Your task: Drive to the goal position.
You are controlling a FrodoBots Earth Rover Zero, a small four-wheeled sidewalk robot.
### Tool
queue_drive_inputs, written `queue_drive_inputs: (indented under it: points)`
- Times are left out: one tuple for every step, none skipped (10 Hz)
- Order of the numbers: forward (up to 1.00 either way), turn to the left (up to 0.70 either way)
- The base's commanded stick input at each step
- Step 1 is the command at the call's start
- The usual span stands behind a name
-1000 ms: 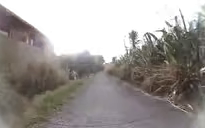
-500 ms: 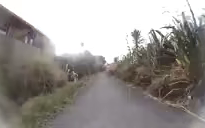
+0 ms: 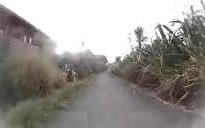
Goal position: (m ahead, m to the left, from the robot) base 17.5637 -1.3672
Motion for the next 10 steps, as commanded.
queue_drive_inputs:
  points:
    - [0.7,0.0]
    - [0.7,0.0]
    - [0.7,0.0]
    - [0.7,0.0]
    - [0.7,0.0]
    - [0.7,0.0]
    - [0.7,0.0]
    - [0.7,0.0]
    - [0.7,0.0]
    - [0.7,0.0]
